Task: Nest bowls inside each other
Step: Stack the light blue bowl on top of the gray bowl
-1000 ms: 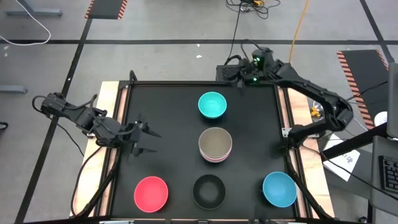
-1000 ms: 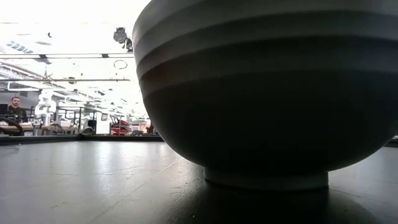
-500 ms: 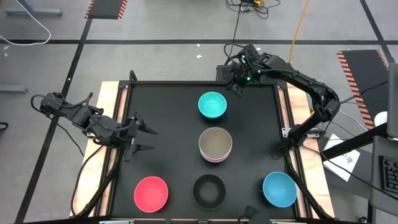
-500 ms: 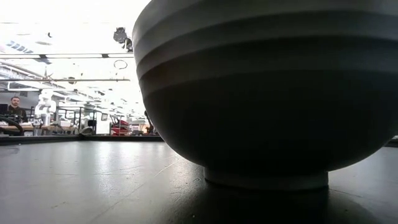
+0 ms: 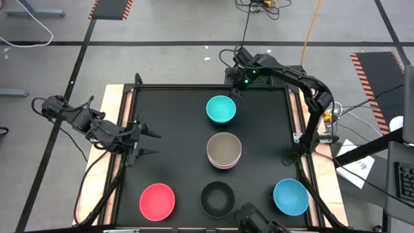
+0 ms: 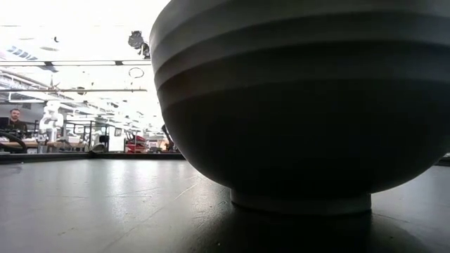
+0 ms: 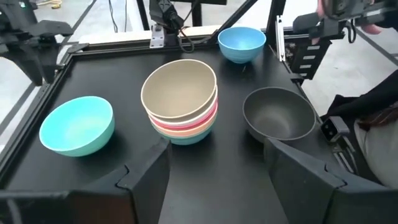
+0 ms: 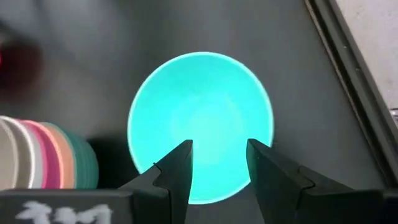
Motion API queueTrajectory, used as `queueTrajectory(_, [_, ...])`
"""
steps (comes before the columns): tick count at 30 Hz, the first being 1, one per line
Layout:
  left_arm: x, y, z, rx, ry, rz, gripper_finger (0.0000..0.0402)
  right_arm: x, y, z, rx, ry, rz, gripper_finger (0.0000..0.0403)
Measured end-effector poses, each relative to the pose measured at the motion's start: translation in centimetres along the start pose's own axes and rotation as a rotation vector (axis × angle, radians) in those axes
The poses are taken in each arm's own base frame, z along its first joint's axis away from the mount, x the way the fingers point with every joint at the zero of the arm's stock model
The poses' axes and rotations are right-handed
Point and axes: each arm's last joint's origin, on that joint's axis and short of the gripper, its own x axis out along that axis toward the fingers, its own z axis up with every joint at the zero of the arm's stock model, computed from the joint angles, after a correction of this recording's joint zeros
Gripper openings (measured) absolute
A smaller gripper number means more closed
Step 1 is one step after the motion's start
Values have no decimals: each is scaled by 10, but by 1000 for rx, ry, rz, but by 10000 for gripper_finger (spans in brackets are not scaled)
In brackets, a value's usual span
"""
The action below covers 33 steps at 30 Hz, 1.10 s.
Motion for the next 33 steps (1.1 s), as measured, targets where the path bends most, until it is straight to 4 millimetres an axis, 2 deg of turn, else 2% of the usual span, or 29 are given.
queueTrajectory(4, [0,0,1,1,-6,-1,258,0,-11,1,50,42,-5,144])
queueTrajectory(7, [0,-1,3,5,-33,-5,258,-1,-22,-1,88,92,-71,144])
queueTrajectory(13, [0,-1,5,20,-49,-7,257,2,-30,-13,151,181,-18,144])
queueTrajectory(26, [0,-1,5,35,-49,2,257,21,-1,-4,67,207,46,144])
queueTrajectory(33, [0,0,3,41,-32,4,257,39,-7,-7,77,285,-34,144])
